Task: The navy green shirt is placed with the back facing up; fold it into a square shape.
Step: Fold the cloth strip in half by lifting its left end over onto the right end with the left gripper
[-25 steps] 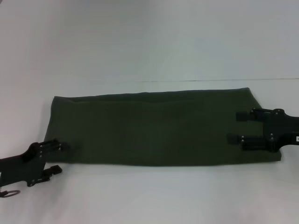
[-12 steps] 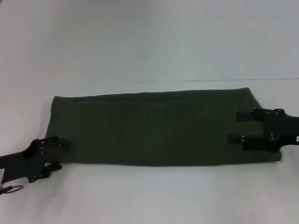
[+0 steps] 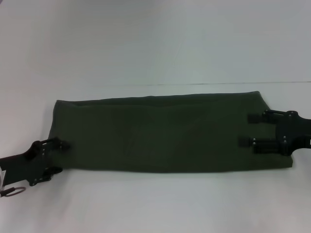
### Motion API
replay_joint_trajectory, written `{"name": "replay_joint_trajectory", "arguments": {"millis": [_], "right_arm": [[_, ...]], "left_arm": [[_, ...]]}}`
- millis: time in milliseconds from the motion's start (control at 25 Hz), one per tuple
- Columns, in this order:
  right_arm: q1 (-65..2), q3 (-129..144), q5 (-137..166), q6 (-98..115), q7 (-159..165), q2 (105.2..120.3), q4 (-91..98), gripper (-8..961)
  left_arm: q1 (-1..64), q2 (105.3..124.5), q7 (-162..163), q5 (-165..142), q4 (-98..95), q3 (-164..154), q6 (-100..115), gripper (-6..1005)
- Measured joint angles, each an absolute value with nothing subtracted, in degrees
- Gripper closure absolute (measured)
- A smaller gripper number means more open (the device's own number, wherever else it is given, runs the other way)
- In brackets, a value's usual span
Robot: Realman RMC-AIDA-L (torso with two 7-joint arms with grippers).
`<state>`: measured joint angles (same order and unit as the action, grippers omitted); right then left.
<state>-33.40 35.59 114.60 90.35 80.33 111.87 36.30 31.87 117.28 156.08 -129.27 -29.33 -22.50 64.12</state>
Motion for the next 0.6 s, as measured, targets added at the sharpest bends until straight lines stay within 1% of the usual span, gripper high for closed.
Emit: {"name": "replay_joint_trajectory", "arguments": {"millis": [440,600], "right_arm": [[-33.32,34.81,114.60,90.35,80.34,111.70,36.37,57],[-33.31,34.80,114.60,90.35,80.33,111.70,36.39,57]], "left_arm": [[31.63,117.08,156.79,-129.29,-29.45,-22.11,62.71,225],[31.77,117.29,156.80,-129.00,-29.44,-22.27,62.05,226]]}}
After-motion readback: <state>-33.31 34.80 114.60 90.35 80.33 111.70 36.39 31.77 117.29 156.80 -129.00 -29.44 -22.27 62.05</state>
